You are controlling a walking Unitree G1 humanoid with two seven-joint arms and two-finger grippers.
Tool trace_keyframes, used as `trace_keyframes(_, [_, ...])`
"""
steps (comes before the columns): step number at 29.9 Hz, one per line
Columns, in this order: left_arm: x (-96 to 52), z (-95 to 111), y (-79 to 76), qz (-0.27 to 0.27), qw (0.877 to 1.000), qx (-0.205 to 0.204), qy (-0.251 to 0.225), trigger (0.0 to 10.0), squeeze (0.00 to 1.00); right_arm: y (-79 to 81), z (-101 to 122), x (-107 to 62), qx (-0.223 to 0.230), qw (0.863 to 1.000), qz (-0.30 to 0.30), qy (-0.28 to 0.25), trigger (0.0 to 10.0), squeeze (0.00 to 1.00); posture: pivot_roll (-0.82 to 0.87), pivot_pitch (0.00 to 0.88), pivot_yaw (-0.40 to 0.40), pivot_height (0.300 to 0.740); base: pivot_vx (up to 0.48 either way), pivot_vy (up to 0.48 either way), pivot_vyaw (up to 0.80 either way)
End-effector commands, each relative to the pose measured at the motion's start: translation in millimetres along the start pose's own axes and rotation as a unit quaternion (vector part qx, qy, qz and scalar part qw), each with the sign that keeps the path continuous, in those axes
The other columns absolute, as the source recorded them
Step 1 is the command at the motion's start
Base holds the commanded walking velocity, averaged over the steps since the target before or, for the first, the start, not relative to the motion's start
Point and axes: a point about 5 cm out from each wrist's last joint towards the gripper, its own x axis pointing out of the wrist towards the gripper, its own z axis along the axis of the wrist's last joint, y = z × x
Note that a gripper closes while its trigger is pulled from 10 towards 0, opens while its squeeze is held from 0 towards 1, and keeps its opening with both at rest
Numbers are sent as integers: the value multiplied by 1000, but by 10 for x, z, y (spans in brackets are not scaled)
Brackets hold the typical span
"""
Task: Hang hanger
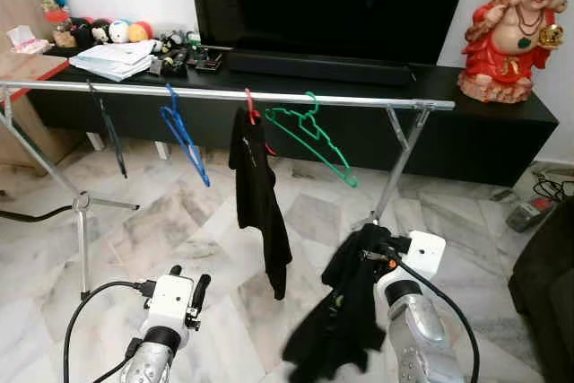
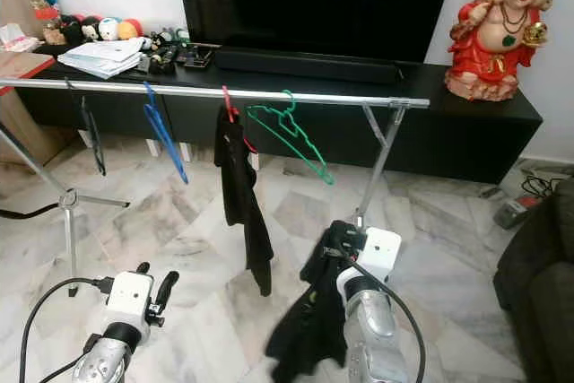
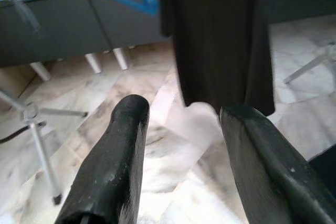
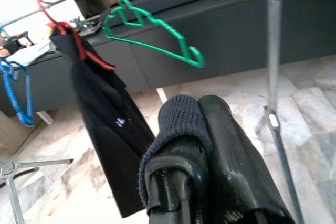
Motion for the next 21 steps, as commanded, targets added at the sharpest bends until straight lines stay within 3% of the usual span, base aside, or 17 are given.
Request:
trace_keyframes(1, [-3,8,38,-1,1000,9,5,10000,0,115,58,54,0,1000,14,-17,10000,0,64,15,34,740,0,480,0])
trace_keyframes(10, [21,39,28,-4,1000,13,4,10000,0,113,69,79,-5,1000,11,-22,10000,0,62,0,36,740,0,472,0])
trace_keyframes(13, [35,44,39,-4,1000,7,5,10000,0,80,88,91,-7,1000,5,-25,10000,0,63,1,38,740,0,0,0])
trace_keyframes(21, [69,108,80,27,997,-69,7,10000,0,81,109,107,-18,999,7,-28,10000,0,68,32,35,740,0,0,0])
